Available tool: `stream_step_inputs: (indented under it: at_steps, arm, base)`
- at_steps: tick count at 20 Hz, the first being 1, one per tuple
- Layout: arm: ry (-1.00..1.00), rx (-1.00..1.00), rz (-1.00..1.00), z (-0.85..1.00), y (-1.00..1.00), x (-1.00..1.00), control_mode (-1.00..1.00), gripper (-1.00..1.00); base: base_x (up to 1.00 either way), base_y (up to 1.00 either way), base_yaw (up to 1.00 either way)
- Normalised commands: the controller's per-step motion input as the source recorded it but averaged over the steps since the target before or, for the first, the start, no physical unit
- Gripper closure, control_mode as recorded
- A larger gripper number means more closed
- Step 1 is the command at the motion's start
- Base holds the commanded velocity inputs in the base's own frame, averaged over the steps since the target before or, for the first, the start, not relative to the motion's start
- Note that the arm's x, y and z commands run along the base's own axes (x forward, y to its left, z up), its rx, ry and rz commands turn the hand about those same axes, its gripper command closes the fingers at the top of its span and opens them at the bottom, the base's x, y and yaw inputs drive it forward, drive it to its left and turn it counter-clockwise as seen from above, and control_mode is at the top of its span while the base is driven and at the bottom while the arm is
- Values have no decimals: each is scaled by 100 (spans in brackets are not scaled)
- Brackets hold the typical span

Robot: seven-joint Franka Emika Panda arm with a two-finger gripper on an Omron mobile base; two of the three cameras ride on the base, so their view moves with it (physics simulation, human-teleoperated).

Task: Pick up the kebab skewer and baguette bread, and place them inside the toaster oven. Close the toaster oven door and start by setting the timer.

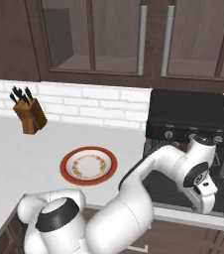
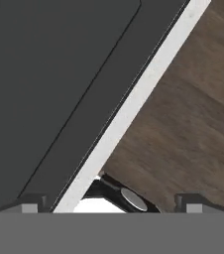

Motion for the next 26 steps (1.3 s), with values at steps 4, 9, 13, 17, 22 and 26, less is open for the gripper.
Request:
stream_step_inputs:
  at_steps: [4,9,13,17,22,26]
  arm:
    - [7,-8,82,-3,54,-48,-100,-100]
    - [17,-2,61,-20,10,-6,-100,-100]
    - [17,0,45,-24,26,-20,-100,-100]
    - [17,1,34,-6,6,-27,-100,-100]
    - [8,8,15,0,0,9,-100,-100]
    - [0,7,0,0,0,23,-100,-100]
  base:
    - [0,0,0]
    - [0,0,0]
    - [0,0,0]
    - [0,0,0]
    - [0,0,0]
    - [0,0,0]
